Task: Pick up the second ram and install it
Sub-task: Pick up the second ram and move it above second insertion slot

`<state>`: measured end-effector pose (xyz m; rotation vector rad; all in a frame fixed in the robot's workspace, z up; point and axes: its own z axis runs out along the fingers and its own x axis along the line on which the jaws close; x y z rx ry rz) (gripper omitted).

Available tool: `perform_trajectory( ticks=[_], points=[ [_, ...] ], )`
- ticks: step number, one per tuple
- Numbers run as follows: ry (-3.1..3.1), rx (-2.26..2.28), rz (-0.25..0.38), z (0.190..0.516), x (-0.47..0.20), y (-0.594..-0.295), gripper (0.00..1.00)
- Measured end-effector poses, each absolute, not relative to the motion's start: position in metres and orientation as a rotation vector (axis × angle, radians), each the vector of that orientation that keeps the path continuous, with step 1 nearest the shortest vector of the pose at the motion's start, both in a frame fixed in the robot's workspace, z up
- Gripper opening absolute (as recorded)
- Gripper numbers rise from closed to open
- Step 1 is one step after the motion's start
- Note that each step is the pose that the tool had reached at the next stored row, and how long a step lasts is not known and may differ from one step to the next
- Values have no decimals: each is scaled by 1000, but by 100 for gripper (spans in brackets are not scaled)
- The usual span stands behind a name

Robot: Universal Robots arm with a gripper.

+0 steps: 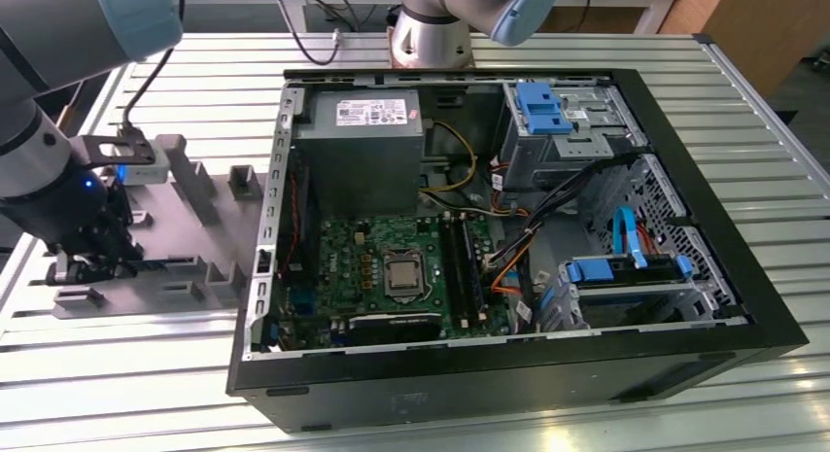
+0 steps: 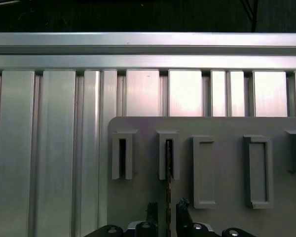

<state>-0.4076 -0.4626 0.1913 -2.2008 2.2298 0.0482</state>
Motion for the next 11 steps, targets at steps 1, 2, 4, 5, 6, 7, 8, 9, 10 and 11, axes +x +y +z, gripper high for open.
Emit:
perform_trajectory(
  ticks=[1,2,4,5,6,7,8,9,10,11],
  points=[
    [2230,-2201,48,191,-408,-463,29],
    [2230,-2201,48,191,-408,-463,27],
    [2230,-2201,49,190,-408,-463,20],
    [2230,-2200,49,190,-408,-462,20],
    [2230,-2200,49,190,-408,-462,20],
    [2230,-2200,49,189,-408,-462,20],
    [2230,-2200,49,189,-408,-461,20],
    [2230,-2200,49,189,-408,-460,20],
    [2229,-2200,49,189,-408,-460,20],
    [2229,-2200,49,189,-408,-460,20]
  ],
)
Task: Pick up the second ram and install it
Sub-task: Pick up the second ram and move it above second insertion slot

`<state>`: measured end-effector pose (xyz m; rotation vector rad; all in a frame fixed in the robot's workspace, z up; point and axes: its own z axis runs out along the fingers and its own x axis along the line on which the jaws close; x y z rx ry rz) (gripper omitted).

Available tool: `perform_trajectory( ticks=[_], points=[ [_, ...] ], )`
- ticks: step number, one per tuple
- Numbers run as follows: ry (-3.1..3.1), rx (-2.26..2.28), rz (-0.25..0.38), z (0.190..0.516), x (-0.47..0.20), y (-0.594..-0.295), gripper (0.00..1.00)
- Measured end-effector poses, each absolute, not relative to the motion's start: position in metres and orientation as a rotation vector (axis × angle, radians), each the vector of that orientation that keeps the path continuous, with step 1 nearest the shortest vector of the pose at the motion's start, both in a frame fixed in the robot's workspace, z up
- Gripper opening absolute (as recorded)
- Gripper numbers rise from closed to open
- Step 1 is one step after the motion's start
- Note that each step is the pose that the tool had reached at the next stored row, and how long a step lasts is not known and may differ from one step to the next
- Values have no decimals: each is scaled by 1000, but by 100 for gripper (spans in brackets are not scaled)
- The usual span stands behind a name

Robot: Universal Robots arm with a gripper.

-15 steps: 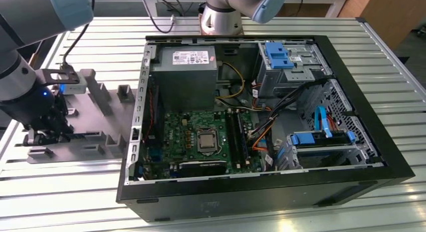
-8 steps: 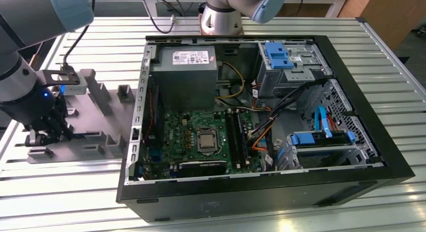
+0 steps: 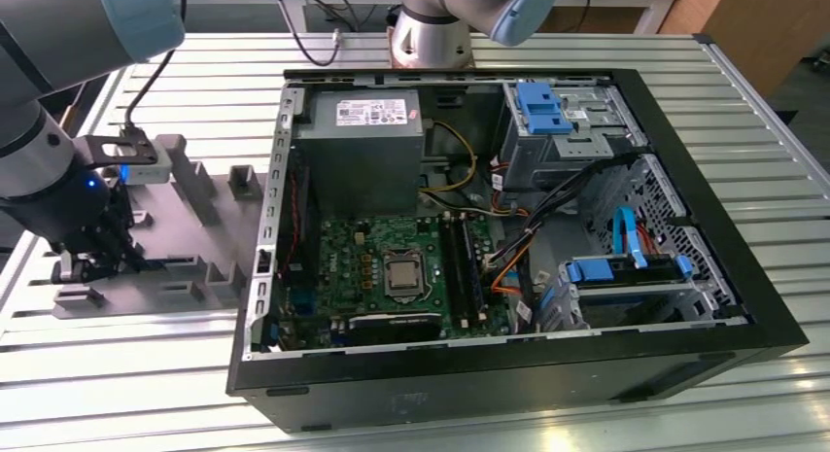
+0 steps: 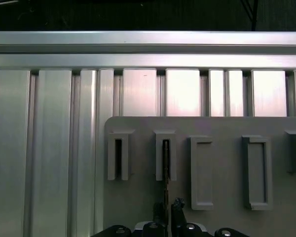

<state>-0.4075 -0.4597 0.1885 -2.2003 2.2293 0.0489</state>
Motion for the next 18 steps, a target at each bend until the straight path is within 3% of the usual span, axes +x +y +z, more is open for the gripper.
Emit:
perform_trajectory(
  ticks=[8,9,18],
  points=[
    [2230,-2200,49,188,-408,-460,19],
    [2230,-2201,49,188,-408,-460,14],
    [2230,-2200,49,188,-408,-460,14]
  ],
)
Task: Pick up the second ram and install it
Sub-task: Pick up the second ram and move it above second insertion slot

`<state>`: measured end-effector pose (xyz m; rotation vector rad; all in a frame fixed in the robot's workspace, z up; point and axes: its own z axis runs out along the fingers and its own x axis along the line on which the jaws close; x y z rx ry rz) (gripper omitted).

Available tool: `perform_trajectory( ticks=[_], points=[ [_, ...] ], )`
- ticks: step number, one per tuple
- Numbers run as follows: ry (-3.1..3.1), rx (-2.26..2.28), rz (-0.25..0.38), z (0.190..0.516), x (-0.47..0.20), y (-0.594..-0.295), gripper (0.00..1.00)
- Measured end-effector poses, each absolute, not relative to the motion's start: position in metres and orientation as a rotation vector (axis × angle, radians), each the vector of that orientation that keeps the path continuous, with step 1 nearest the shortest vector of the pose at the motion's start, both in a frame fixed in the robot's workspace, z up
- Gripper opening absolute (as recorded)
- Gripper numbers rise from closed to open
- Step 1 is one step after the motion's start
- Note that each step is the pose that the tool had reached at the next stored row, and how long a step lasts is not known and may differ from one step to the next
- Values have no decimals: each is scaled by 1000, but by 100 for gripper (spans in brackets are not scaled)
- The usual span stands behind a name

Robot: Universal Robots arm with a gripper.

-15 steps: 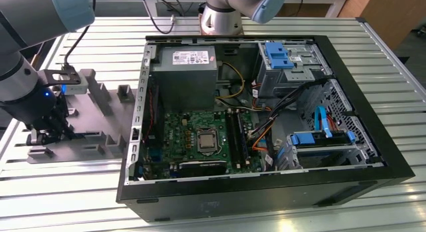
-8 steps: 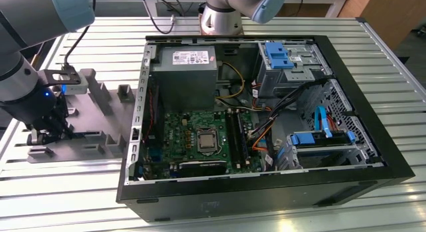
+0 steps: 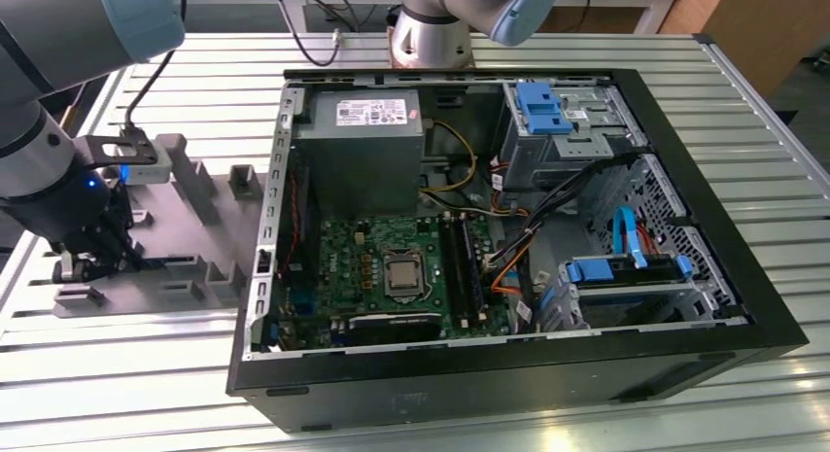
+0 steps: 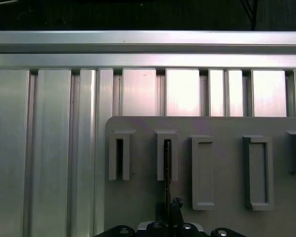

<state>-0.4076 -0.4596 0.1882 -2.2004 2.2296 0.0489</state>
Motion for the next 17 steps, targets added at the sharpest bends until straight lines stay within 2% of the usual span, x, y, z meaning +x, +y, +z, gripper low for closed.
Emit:
perform_trajectory(
  ticks=[17],
  points=[
    [2230,-2201,49,200,-408,-460,14]
  ],
)
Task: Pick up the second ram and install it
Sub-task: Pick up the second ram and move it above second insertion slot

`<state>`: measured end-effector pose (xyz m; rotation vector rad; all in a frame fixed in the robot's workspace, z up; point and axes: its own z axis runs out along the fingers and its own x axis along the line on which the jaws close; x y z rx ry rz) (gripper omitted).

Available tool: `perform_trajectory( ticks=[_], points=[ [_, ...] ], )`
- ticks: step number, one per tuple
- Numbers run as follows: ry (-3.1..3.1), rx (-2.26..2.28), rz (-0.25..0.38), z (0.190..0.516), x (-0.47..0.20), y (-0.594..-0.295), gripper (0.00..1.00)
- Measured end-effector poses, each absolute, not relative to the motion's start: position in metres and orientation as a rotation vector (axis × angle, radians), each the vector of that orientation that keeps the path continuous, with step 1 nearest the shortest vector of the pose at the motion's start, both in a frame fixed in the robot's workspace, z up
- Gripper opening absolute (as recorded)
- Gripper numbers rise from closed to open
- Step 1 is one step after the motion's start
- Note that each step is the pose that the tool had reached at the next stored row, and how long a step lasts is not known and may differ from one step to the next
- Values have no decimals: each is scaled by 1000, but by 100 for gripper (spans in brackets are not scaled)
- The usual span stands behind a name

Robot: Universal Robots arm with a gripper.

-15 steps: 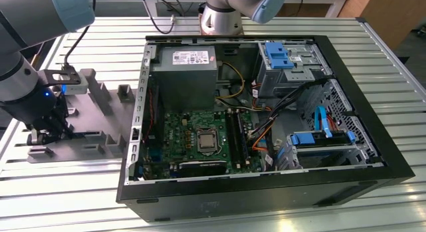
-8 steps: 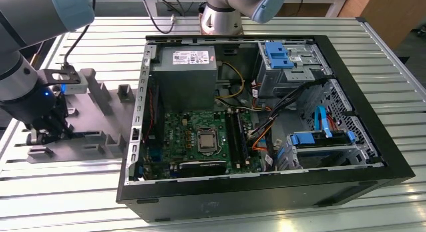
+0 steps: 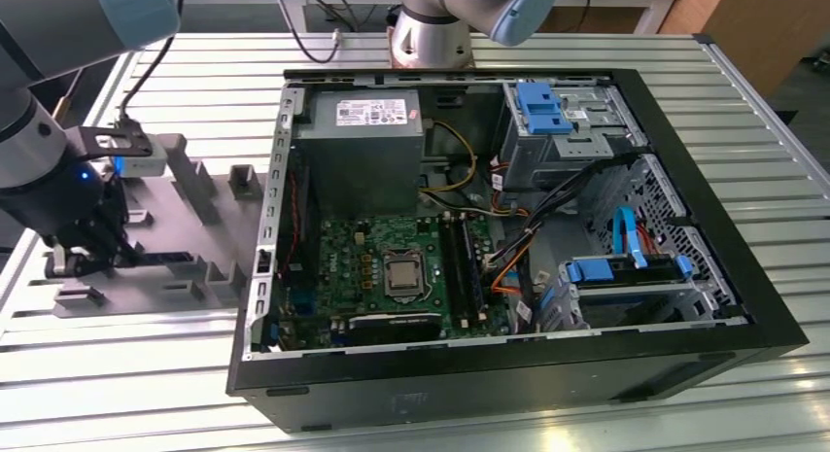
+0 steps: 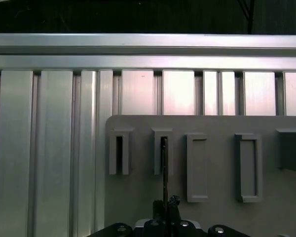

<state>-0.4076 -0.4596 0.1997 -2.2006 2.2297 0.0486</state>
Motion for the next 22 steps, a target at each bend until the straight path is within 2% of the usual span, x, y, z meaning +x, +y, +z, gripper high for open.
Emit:
perform_trajectory(
  ticks=[22],
  points=[
    [2230,-2200,49,208,-408,-460,14]
  ],
)
